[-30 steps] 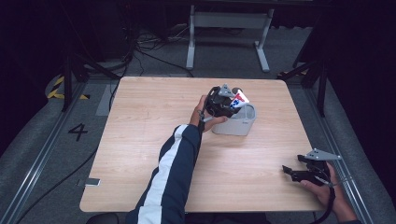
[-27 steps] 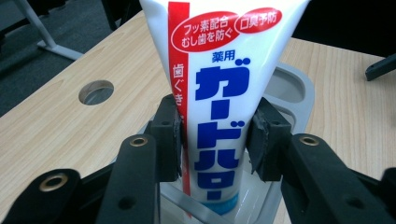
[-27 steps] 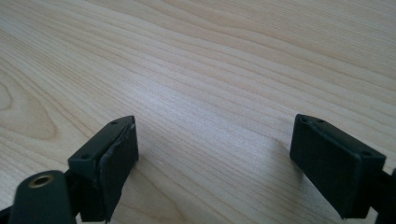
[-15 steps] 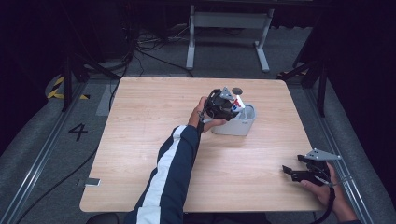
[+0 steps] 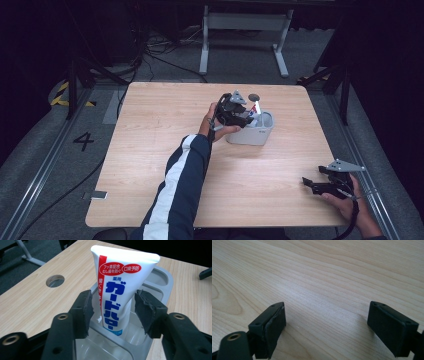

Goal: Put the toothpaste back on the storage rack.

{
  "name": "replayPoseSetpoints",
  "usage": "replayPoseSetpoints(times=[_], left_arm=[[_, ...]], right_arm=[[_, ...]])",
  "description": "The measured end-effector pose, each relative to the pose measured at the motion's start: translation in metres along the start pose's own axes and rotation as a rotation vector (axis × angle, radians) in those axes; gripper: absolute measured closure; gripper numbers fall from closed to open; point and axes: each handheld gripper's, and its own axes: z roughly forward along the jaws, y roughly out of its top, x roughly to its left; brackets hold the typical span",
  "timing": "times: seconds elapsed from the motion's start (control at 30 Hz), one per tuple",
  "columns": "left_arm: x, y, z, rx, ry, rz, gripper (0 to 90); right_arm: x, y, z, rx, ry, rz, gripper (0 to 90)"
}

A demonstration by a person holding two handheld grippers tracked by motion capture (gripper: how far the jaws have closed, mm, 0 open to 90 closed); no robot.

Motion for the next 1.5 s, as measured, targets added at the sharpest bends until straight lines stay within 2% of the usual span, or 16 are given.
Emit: replayPoseSetpoints(times=[0.17, 0.4, 0.47, 0.6, 0.73, 0.83, 0.9, 0.97, 1.2, 1.5], left_arm=[[-0.001, 0.002, -0.004, -0.017, 0.013, -0.010, 42.4], [-0.003, 0.008, -0.019, -0.017, 0.048, 0.009, 38.6], [-0.005, 0.009, -0.024, -0.018, 0.046, 0.001, 37.9], [-0.007, 0.012, -0.032, -0.010, 0.057, 0.029, 36.0], [-0.010, 0.013, -0.041, 0.006, 0.088, 0.040, 29.8], [-0.012, 0.013, -0.047, 0.012, 0.096, 0.058, 29.5], [-0.015, 0.012, -0.054, 0.028, 0.119, 0.083, 29.3], [-0.017, 0.012, -0.056, 0.021, 0.121, 0.083, 29.3], [-0.020, 0.004, -0.075, 0.049, 0.145, 0.121, 29.3], [-0.016, -0.016, -0.097, 0.071, 0.177, 0.125, 29.2]], right_arm=[[0.000, 0.000, 0.000, 0.000, 0.000, 0.000, 15.7], [0.000, 0.000, 0.000, 0.000, 0.000, -0.001, 15.7], [0.000, 0.000, 0.000, 0.000, -0.001, 0.000, 15.7], [0.000, 0.000, 0.000, 0.000, -0.001, 0.000, 15.7], [0.000, 0.000, 0.000, 0.000, -0.002, 0.001, 15.7], [0.000, 0.000, 0.000, -0.001, -0.002, 0.000, 15.7], [0.000, 0.000, 0.000, -0.001, -0.003, 0.000, 15.7], [0.000, 0.000, 0.000, 0.000, -0.003, 0.000, 15.7], [0.000, 0.000, 0.000, -0.001, -0.003, 0.000, 15.7], [0.000, 0.000, 0.000, -0.001, -0.003, 0.001, 15.7]])
